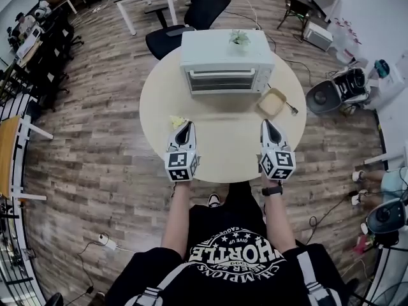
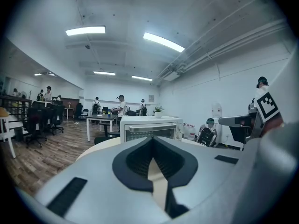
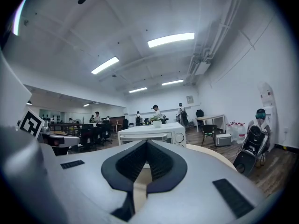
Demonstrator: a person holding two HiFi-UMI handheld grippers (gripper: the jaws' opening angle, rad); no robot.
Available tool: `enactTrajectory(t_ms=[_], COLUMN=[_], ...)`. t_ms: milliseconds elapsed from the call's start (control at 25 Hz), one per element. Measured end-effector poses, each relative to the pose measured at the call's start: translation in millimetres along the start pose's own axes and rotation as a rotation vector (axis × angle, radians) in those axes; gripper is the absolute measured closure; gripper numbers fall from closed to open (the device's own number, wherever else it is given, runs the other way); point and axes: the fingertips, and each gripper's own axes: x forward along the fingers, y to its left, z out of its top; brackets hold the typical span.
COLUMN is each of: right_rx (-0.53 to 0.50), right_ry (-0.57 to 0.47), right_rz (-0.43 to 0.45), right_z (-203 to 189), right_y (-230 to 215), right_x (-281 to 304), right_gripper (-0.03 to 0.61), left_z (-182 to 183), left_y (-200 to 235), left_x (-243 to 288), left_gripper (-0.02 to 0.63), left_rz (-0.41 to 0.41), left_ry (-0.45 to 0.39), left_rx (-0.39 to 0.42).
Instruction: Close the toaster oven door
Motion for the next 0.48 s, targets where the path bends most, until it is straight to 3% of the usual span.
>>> enactTrajectory(t_ms=[480], right_rx=[-0.018], right_ry=[0.046], right_rz=[-0.001], right_z=[-7], right_y=[5], right_x=[-5], right_gripper=[0.561], left_z=[4], left_y=[-14], left_x=[1], left_gripper=[0.594], left_rz=[-0.018], left_ry=[-0.022], left_rx=[0.003])
